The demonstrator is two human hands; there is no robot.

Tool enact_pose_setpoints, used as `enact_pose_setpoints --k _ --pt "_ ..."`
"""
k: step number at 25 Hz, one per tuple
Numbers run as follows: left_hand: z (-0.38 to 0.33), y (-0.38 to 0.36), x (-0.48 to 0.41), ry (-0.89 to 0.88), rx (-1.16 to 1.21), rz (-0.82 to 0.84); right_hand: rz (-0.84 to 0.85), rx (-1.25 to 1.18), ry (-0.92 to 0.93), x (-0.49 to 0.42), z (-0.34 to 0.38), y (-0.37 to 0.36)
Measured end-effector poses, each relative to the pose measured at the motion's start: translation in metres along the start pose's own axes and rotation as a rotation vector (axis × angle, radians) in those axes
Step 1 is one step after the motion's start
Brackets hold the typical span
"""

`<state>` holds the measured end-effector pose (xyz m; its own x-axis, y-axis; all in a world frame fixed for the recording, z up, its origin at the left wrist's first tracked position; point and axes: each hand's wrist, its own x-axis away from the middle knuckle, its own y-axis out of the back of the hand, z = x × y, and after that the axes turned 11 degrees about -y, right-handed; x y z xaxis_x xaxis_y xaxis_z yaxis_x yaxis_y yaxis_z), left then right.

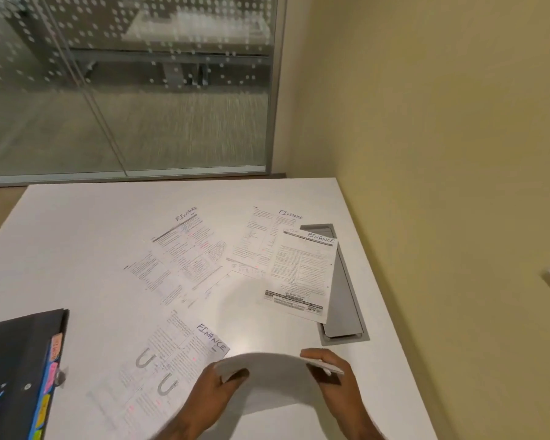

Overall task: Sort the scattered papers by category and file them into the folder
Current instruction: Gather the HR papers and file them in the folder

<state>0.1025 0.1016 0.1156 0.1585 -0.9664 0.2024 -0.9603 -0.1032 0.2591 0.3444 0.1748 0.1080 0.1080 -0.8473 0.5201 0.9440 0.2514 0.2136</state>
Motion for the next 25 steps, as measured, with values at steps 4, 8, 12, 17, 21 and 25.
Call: enact_pose_setpoints --k 4,8,12,17,21,25 --pt "0.008 0.000 0.002 -0.009 -0.038 -0.009 -0.015 -0.032 -0.056 -0.004 0.003 -0.003" --pt "0.001 0.010 -0.002 -0.088 -0.054 -0.037 -0.013 -0.088 0.033 -0.005 0.015 -0.010" --pt "0.002 0.022 -0.004 -0.114 -0.033 -0.032 0.039 -0.076 0.081 -0.012 0.022 -0.017" --pt "0.026 0.030 0.006 -0.148 -0.169 -0.044 0.052 0.002 0.135 -0.019 0.015 -0.022" --pt "0.027 0.034 0.008 -0.177 -0.121 -0.136 0.125 0.114 0.133 -0.014 0.025 -0.031" --pt "0.014 0.052 0.005 0.014 -0.027 -0.264 0.053 0.076 0.098 -0.030 0.049 -0.039"
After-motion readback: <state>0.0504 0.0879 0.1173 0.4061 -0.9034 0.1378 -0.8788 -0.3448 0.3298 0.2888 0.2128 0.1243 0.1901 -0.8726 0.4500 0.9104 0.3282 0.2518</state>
